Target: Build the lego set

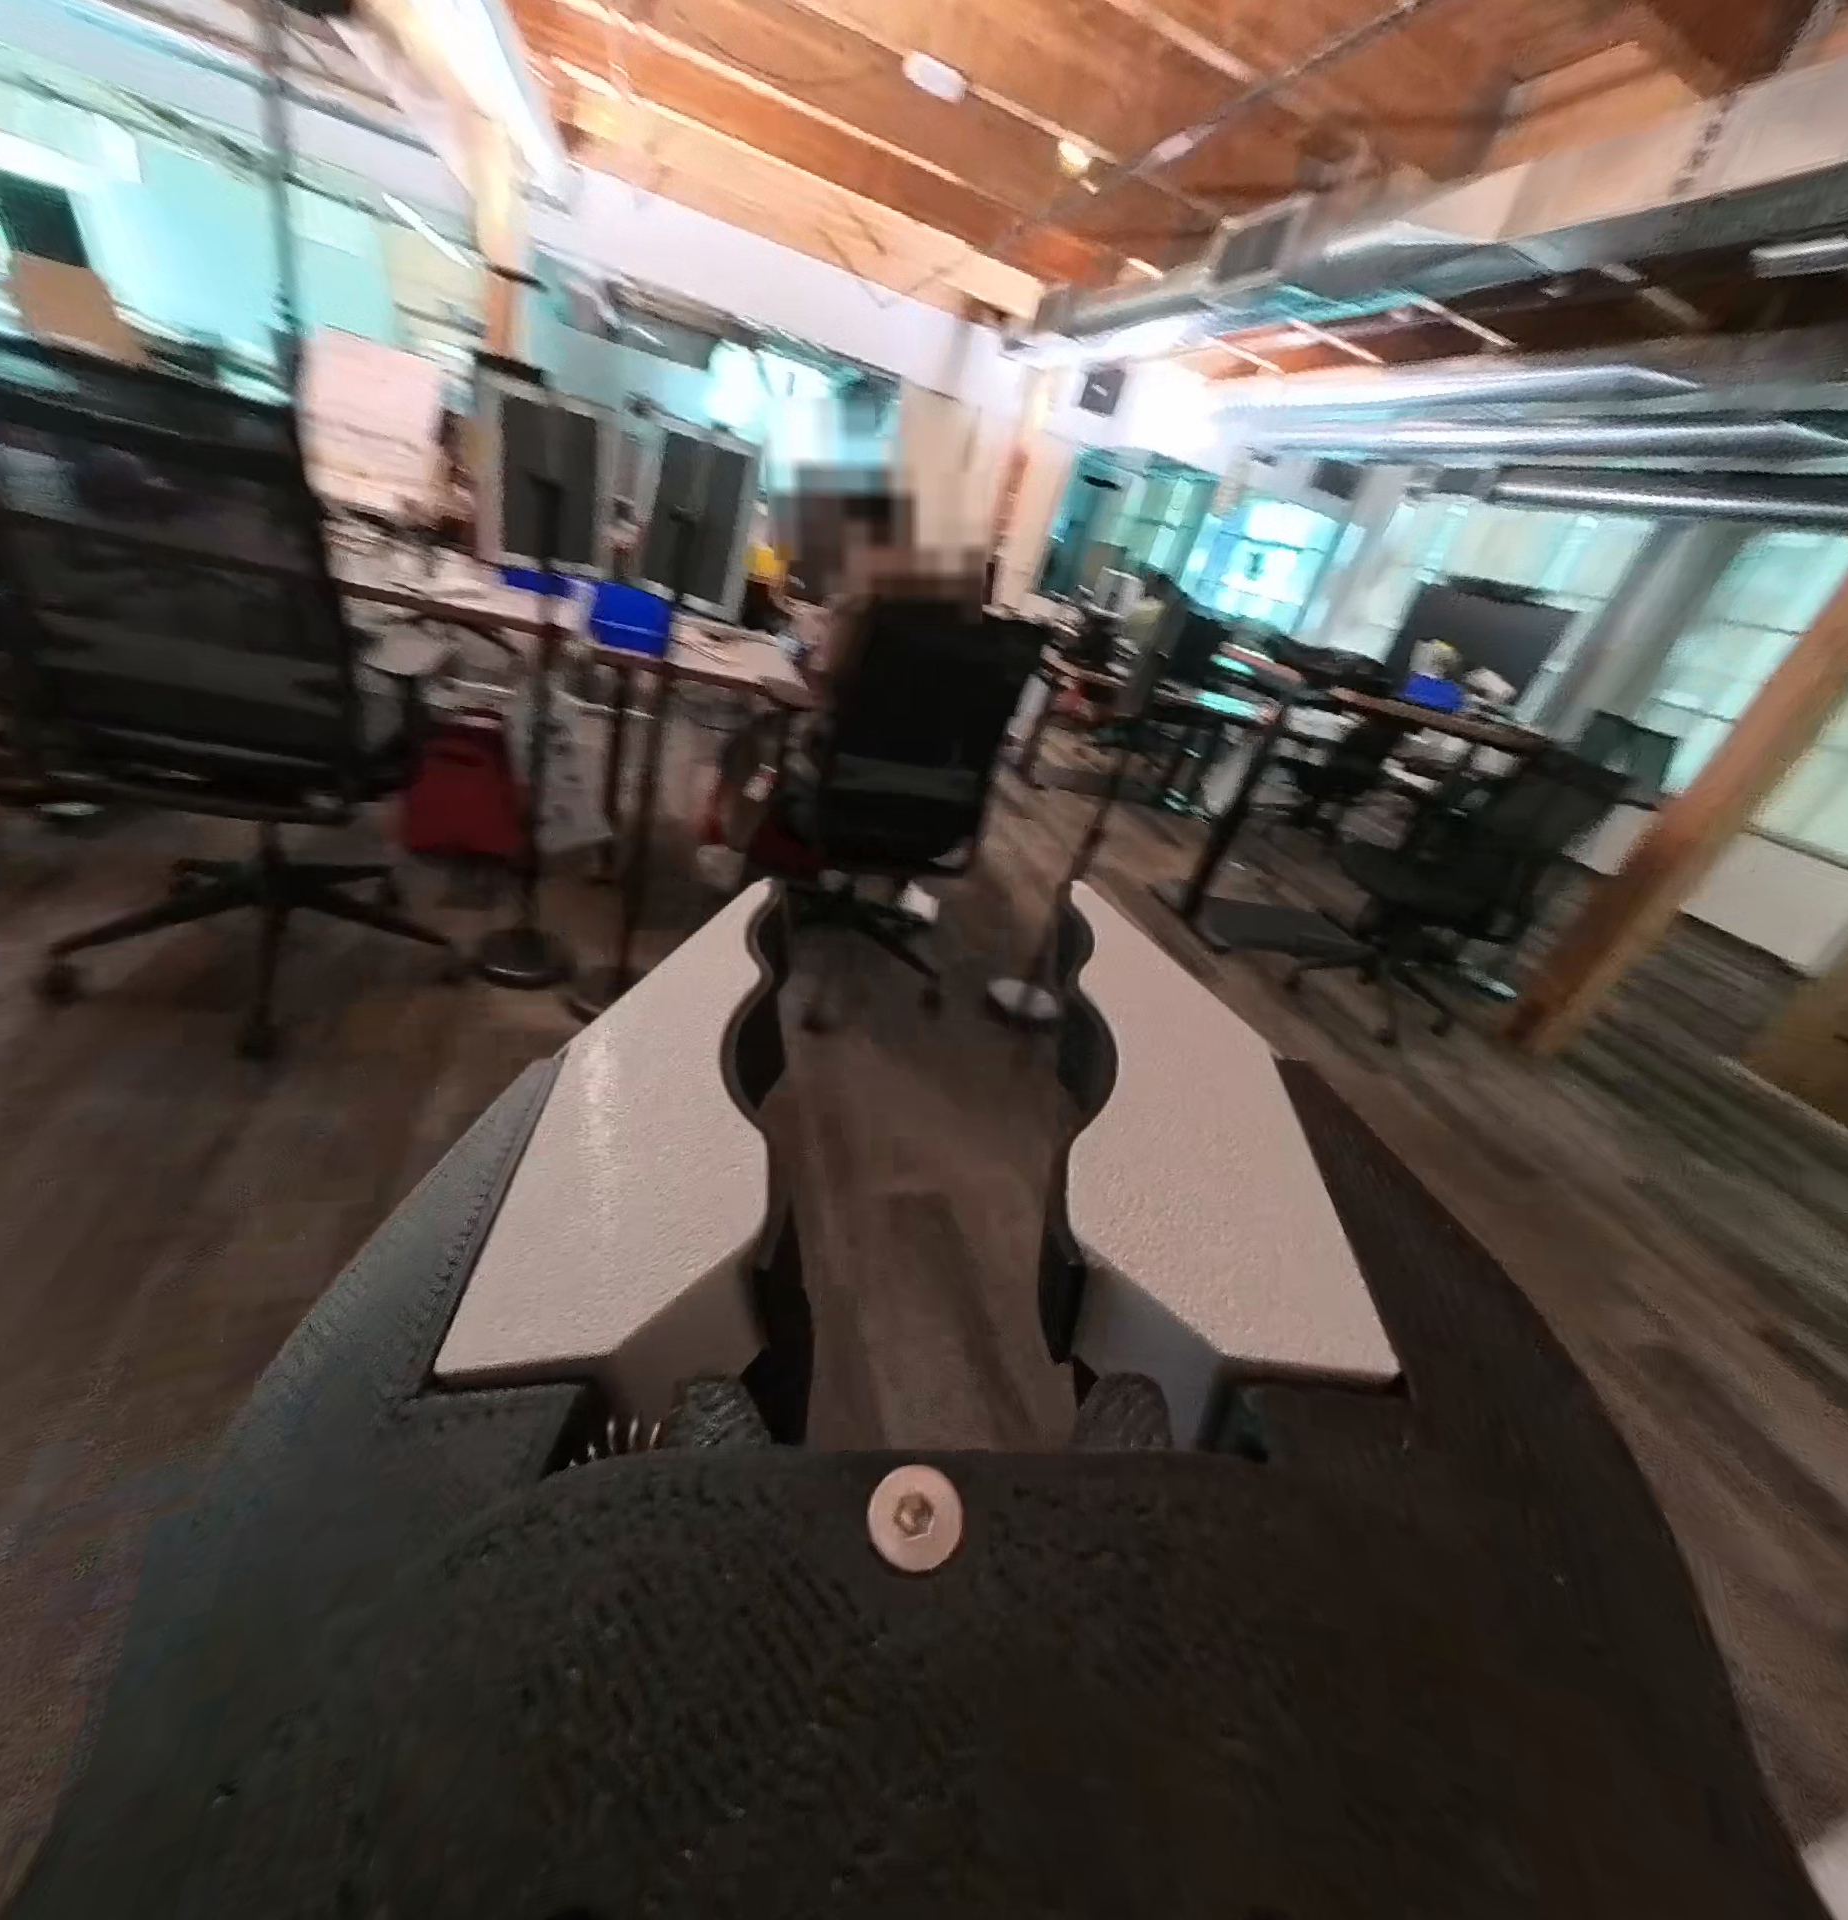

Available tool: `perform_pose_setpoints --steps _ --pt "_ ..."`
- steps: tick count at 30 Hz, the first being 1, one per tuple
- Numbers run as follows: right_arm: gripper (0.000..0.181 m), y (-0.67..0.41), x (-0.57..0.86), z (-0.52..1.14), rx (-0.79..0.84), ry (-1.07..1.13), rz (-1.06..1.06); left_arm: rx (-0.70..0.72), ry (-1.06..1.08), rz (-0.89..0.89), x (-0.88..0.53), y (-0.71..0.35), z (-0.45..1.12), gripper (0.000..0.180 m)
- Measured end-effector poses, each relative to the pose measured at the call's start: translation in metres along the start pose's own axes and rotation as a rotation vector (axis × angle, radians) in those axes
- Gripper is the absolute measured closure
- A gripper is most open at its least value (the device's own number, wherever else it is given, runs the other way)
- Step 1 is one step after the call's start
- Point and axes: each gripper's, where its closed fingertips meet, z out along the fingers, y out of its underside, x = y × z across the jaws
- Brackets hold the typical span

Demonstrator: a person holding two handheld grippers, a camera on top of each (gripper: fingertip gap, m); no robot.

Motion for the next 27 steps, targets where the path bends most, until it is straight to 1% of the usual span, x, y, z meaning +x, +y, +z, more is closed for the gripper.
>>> perform_pose_setpoints --steps 2,5,10,12,14,17,20,24,27 --pt "0.131 0.019 0.043 0.029 -0.047 0.078 0.006 -0.006 0.105 -0.056 0.009 0.009 0.075 0.114" --pt "0.131 0.046 0.115 0.066 -0.077 0.223 -0.001 0.048 0.226 -0.144 0.026 0.017 0.182 0.114" --pt "0.131 0.098 0.236 0.149 -0.1 0.399 -0.046 0.099 0.315 -0.214 0.05 0.04 0.368 0.114" --pt "0.132 0.113 0.285 0.195 -0.085 0.43 -0.039 0.109 0.315 -0.207 0.056 0.049 0.441 0.114" --pt "0.132 0.125 0.331 0.246 -0.107 0.44 -0.019 0.096 0.329 -0.221 0.061 0.052 0.514 0.114" --pt "0.132 0.132 0.393 0.321 -0.096 0.46 -0.057 0.096 0.338 -0.217 0.063 0.057 0.613 0.114" --pt "0.132 0.149 0.449 0.4 -0.117 0.455 -0.067 0.063 0.315 -0.216 0.054 0.075 0.705 0.114" --pt "0.132 0.186 0.525 0.499 -0.108 0.483 -0.059 0.056 0.273 -0.217 0.039 0.105 0.835 0.114" --pt "0.132 0.217 0.583 0.57 -0.104 0.522 -0.044 0.071 0.292 -0.216 0.042 0.124 0.939 0.114"
